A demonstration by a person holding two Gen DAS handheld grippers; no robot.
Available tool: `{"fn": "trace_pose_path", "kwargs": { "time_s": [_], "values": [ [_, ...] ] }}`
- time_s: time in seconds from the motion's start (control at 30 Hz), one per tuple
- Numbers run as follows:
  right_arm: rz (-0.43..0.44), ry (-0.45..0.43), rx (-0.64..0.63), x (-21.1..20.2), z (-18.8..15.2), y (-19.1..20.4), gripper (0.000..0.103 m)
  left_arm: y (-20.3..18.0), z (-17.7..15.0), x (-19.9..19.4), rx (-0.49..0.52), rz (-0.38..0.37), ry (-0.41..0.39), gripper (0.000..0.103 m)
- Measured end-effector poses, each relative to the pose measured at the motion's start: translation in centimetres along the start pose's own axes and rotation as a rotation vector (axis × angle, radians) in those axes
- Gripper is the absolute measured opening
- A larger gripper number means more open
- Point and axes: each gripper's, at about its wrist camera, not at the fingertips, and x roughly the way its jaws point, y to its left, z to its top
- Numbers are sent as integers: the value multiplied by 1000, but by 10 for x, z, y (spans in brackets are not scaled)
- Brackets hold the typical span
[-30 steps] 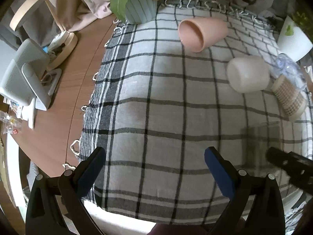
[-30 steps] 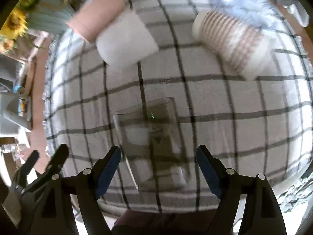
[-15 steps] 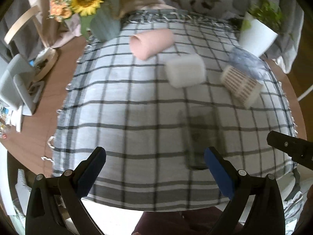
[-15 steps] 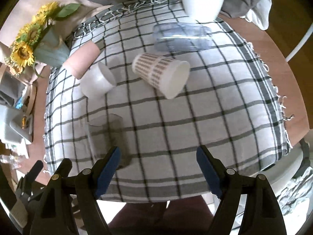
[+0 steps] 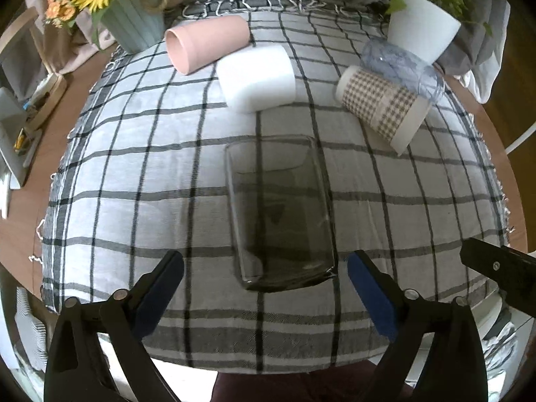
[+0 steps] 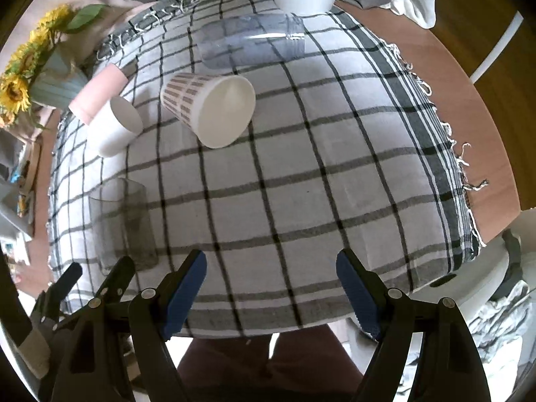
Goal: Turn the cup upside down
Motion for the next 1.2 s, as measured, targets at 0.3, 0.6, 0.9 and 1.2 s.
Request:
{"fn": "trace_pose_path", "kwargs": {
  "time_s": [0.3, 0.6, 0.9, 1.2],
  "values": [
    [-34, 26, -11, 16, -1, -6, 80, -4, 1, 20, -26, -25, 9, 72],
    [-37, 35, -4, 22, -4, -10, 80, -12, -5, 13, 8, -9, 20, 68],
    [14, 2, 15, 8, 1, -15, 80, -5, -4, -19, 20, -5, -22, 66],
    [54, -27, 18, 2, 12, -7, 80, -1, 15, -26, 22, -14, -50, 66]
  ]
}}
